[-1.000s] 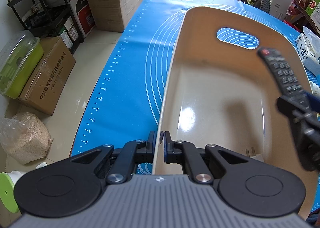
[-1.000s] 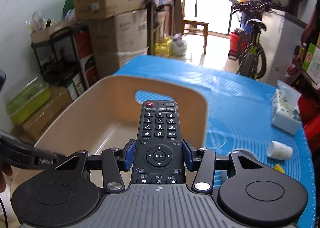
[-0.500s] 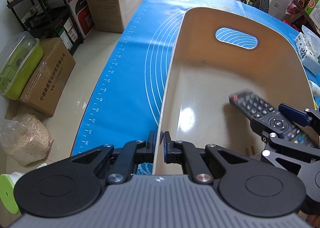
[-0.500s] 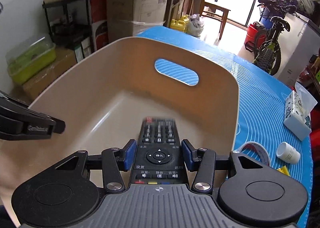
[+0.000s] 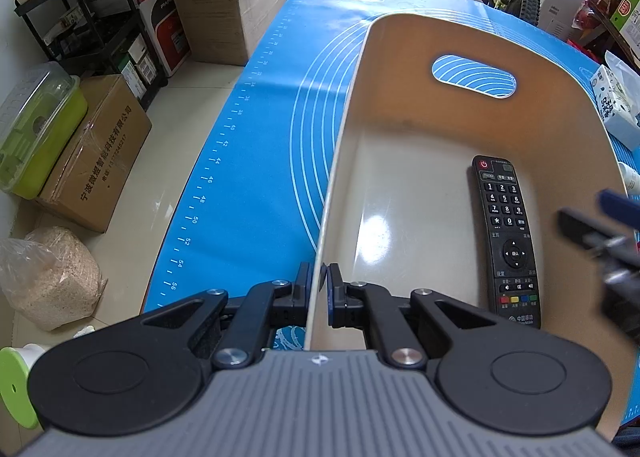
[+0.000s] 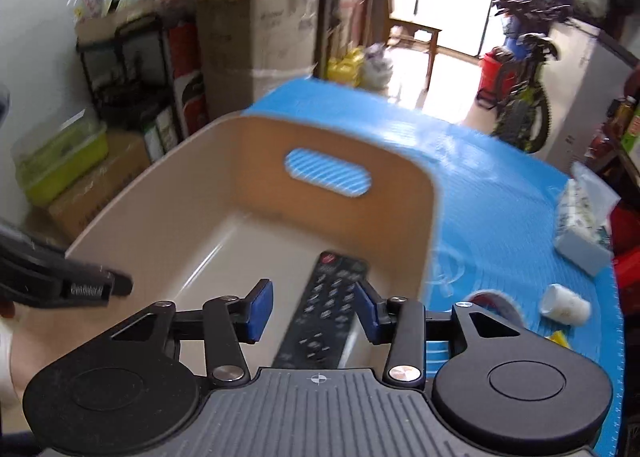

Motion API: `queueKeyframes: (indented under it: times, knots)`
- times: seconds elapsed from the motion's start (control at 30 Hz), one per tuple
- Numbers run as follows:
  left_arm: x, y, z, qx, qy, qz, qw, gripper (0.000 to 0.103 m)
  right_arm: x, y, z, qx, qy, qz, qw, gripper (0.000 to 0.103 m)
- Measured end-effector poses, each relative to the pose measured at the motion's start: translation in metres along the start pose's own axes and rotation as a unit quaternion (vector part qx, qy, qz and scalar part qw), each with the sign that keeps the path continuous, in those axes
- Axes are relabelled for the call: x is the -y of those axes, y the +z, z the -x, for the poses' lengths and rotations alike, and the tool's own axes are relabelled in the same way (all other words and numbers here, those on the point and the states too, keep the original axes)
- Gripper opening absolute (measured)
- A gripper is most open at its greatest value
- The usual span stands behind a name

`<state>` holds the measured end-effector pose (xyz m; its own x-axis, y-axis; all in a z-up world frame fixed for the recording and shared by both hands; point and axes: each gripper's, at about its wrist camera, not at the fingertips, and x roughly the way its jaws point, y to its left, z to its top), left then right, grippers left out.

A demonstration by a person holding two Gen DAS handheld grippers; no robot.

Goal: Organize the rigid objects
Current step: 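Lower the remote into the basket and open the right tool, then move the right tool to the white charger on the mat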

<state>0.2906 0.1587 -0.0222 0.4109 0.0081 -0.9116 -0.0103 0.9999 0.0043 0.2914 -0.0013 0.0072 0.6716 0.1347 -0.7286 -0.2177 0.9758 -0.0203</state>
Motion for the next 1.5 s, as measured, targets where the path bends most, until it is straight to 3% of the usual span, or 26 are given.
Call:
queueKeyframes:
  times: [0.1, 0.2, 0.37, 0.53, 0.9, 1.3, 1.5]
  knots:
    - [0.000, 0.000, 0.000, 0.000, 0.000, 0.000, 1.0000, 0.009, 0.027, 0.001, 0.016, 0.012, 0.002, -0.032, 0.999, 0.057]
    - [0.000, 0.000, 0.000, 0.000, 0.000, 0.000, 1.0000, 0.009, 0.057, -0.002, 0.029, 0.023, -0.030, -0.056, 0.998, 0.061]
    - [0.000, 0.000, 0.000, 0.000, 0.000, 0.000, 1.0000, 0.009, 0.105, -0.015, 0.035, 0.006, -0.060, -0.095, 0.994, 0.061]
    - [0.000, 0.000, 0.000, 0.000, 0.001, 0.000, 1.0000, 0.009, 0.130, -0.038, 0.033, -0.024, -0.083, -0.076, 0.993, 0.062]
    - [0.000, 0.000, 0.000, -0.002, 0.002, 0.002, 1.0000, 0.010, 0.140, -0.078, -0.006, -0.122, -0.070, -0.051, 0.989, 0.068]
    - [0.001, 0.000, -0.001, -0.002, 0.004, 0.002, 1.0000, 0.010, 0.138, -0.088, -0.028, -0.137, -0.087, -0.017, 0.987, 0.074]
    - [0.002, 0.000, -0.002, -0.003, 0.005, 0.003, 1.0000, 0.010, 0.143, -0.091, -0.029, -0.133, -0.071, -0.029, 0.988, 0.069]
